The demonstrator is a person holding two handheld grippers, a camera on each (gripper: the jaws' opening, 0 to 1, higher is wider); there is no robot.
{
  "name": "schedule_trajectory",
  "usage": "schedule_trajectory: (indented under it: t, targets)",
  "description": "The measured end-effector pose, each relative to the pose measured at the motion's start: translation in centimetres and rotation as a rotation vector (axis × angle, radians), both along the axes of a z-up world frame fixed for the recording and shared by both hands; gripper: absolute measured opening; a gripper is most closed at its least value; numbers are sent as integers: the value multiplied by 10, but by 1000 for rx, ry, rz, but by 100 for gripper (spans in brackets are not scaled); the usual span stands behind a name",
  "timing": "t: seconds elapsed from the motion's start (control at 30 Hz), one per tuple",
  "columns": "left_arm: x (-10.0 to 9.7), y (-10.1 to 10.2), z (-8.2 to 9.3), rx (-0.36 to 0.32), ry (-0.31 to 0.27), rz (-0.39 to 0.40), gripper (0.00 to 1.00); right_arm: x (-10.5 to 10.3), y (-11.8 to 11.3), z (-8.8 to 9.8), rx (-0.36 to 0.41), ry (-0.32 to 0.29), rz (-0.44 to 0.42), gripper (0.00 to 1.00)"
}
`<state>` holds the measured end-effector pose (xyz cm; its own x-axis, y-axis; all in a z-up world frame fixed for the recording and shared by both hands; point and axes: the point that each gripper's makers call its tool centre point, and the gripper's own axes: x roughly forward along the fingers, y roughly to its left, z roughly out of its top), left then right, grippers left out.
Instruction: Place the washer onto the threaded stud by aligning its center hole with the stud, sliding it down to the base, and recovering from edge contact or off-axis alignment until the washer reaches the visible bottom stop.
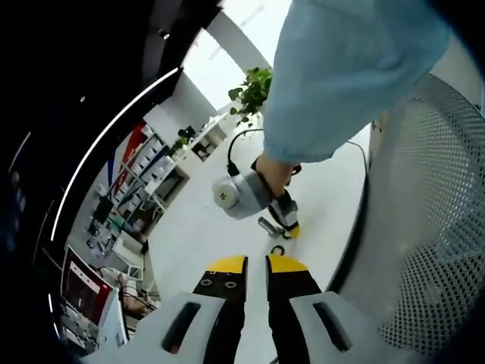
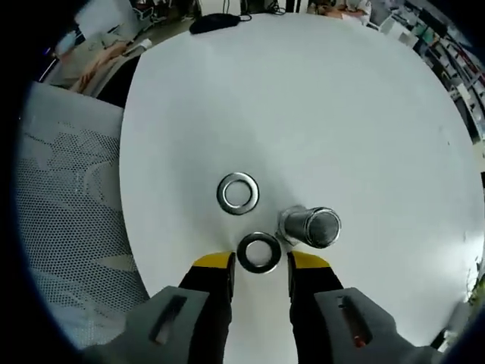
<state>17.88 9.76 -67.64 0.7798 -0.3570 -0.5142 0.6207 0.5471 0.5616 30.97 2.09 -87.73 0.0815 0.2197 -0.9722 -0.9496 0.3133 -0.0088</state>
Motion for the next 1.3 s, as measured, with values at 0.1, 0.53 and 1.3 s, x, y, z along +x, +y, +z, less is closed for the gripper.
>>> schedule_trajectory:
  t: [0.1,0.53,1.3]
  targets:
    - [0,1,0,-1,1,3,7,-1,1,0,-3,0,-1,27]
    - [0,1,0,0,-3,-1,7,-5,2,1,-6,-13,22,23]
    - [-1,0,1,-1,-10,-10,7,-9,-4,57,-10,-8,114,23]
